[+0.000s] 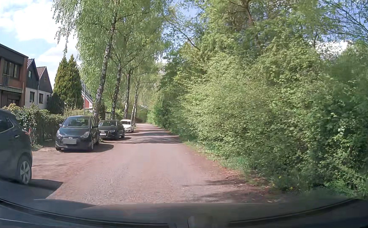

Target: Follow the waypoints while adhering to traffic rules and regulations

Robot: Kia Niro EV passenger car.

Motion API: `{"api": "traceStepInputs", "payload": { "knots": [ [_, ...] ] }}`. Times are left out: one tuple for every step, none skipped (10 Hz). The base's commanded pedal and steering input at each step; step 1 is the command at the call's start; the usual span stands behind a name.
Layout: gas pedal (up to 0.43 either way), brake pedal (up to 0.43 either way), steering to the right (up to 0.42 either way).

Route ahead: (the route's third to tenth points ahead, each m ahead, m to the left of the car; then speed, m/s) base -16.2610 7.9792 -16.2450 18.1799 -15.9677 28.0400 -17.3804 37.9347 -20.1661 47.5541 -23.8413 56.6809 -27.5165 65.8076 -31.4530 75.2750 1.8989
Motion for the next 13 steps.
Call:
{"api": "traceStepInputs", "payload": {
  "knots": [
    [0.000, 0.256, -0.021],
    [0.000, 0.256, -0.021],
    [0.000, 0.256, -0.021],
    [0.000, 0.256, -0.021],
    [0.000, 0.256, -0.021],
    [0.000, 0.256, -0.021],
    [0.000, 0.256, -0.021],
    [0.000, 0.262, -0.021],
    [0.000, 0.262, -0.021],
    [0.000, 0.262, -0.021],
    [0.000, 0.262, -0.021],
    [0.000, 0.262, -0.021],
    [0.000, 0.262, -0.021]
  ]
}}
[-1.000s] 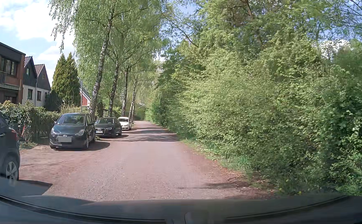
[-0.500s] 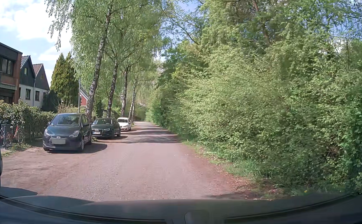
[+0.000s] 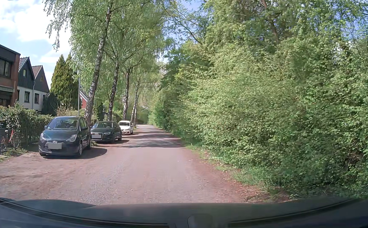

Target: Follow the waypoints while adhering to traffic rules and regulations

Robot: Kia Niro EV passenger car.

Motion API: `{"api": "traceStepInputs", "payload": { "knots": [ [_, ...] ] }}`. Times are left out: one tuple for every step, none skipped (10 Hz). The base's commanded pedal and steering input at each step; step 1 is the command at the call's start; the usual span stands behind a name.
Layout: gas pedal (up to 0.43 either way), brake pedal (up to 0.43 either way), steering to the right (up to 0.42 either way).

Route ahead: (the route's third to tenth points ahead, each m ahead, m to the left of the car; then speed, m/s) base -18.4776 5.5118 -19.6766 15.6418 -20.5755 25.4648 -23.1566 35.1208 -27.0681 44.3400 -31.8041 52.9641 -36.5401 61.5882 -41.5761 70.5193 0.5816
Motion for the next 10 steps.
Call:
{"api": "traceStepInputs", "payload": {
  "knots": [
    [0.000, 0.262, -0.021],
    [0.000, 0.262, -0.021],
    [0.000, 0.262, -0.021],
    [0.000, 0.262, -0.021],
    [0.000, 0.262, -0.021],
    [0.000, 0.262, -0.021],
    [0.000, 0.262, -0.021],
    [0.000, 0.250, -0.021],
    [0.000, 0.232, -0.021],
    [0.000, 0.220, -0.020]
  ]
}}
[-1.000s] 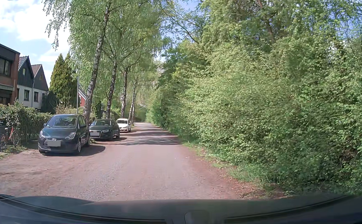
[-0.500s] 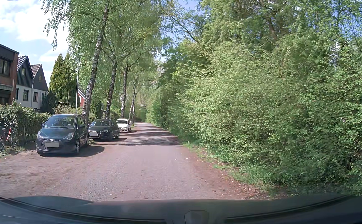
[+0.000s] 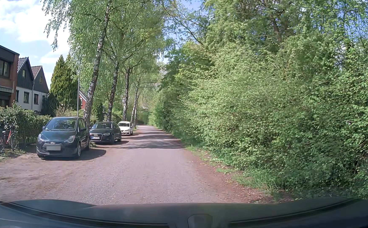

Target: Follow the waypoints while adhering to traffic rules and regulations

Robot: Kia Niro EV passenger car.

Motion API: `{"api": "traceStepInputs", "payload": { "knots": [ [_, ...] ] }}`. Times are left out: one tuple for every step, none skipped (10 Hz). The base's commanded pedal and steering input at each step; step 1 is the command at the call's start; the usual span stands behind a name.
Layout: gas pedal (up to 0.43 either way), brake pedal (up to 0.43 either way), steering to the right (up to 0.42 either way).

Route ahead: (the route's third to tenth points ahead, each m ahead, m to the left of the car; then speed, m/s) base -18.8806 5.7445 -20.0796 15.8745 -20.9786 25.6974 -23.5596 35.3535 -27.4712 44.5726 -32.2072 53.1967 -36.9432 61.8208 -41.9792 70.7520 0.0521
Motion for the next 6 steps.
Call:
{"api": "traceStepInputs", "payload": {
  "knots": [
    [0.000, 0.213, -0.020],
    [0.000, 0.220, -0.020],
    [0.000, 0.226, -0.019],
    [0.000, 0.244, -0.020],
    [0.000, 0.280, -0.020],
    [0.000, 0.280, -0.019]
  ]
}}
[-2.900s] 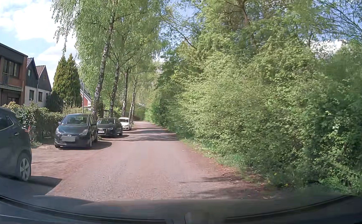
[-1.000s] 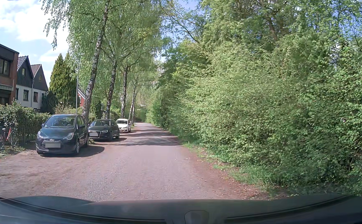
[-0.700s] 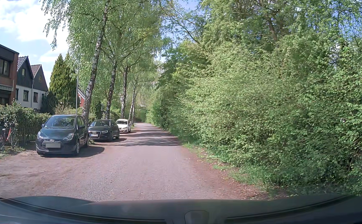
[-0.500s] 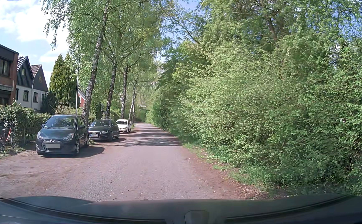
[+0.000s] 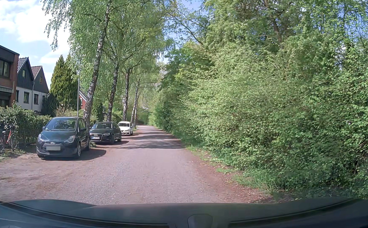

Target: Follow the waypoints while adhering to traffic rules and regulations

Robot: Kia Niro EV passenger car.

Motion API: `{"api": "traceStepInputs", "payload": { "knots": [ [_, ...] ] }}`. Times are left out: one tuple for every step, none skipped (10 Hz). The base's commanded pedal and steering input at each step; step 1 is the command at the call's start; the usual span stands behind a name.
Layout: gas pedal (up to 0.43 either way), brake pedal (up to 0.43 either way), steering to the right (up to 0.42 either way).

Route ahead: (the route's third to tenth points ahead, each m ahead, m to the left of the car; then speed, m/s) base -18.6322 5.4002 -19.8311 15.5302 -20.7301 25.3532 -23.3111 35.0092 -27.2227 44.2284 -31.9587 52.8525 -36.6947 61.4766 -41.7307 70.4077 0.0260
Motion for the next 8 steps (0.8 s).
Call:
{"api": "traceStepInputs", "payload": {
  "knots": [
    [0.000, 0.274, -0.020],
    [0.000, 0.274, -0.020],
    [0.000, 0.274, -0.019],
    [0.000, 0.274, -0.020],
    [0.000, 0.274, -0.020],
    [0.000, 0.274, -0.019],
    [0.000, 0.274, -0.019],
    [0.000, 0.274, -0.020]
  ]
}}
